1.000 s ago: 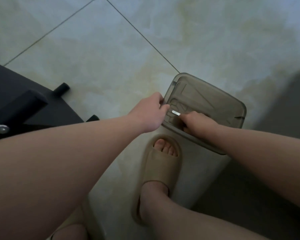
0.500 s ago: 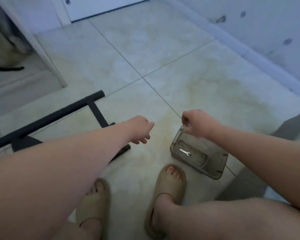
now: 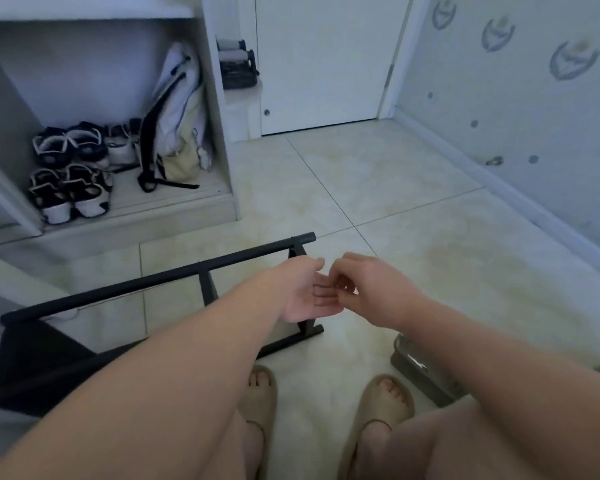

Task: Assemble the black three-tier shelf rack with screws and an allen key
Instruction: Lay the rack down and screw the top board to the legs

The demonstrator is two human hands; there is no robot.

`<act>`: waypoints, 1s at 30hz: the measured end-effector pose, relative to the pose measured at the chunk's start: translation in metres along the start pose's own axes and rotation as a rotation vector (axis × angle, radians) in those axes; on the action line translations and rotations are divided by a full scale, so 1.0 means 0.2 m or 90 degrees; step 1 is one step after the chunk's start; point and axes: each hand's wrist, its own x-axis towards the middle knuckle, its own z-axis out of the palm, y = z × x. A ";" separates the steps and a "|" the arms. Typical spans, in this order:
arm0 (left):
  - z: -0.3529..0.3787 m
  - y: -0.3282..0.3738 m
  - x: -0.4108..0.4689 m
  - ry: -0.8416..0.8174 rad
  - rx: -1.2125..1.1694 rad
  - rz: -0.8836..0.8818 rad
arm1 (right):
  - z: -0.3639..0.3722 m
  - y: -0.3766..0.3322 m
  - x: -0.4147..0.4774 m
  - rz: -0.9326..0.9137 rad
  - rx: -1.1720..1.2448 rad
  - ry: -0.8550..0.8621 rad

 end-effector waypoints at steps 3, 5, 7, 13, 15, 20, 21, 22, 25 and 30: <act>-0.08 0.02 0.01 0.053 -0.028 -0.015 | 0.04 -0.02 0.06 -0.003 -0.025 0.009; -0.13 0.04 0.02 0.100 -0.003 -0.036 | 0.07 0.01 0.12 0.018 -0.032 0.017; -0.17 0.05 0.07 0.151 0.088 -0.034 | 0.11 0.07 0.18 0.047 -0.037 -0.004; -0.28 0.06 0.22 0.246 0.844 0.060 | 0.28 0.26 0.34 0.099 -0.111 -0.142; -0.29 0.05 0.27 0.219 0.978 0.040 | 0.34 0.32 0.38 0.095 -0.187 -0.186; -0.32 0.01 0.39 0.222 1.059 0.037 | 0.45 0.41 0.47 0.097 -0.236 -0.250; -0.32 -0.01 0.40 0.238 1.062 0.051 | 0.46 0.42 0.48 0.102 -0.228 -0.246; -0.32 -0.03 0.40 0.255 1.064 0.065 | 0.46 0.42 0.50 0.105 -0.225 -0.244; -0.30 -0.10 0.39 0.296 1.056 0.093 | 0.45 0.42 0.49 0.128 -0.207 -0.245; -0.31 -0.28 0.30 0.283 1.016 0.117 | 0.50 0.37 0.28 0.190 -0.127 -0.244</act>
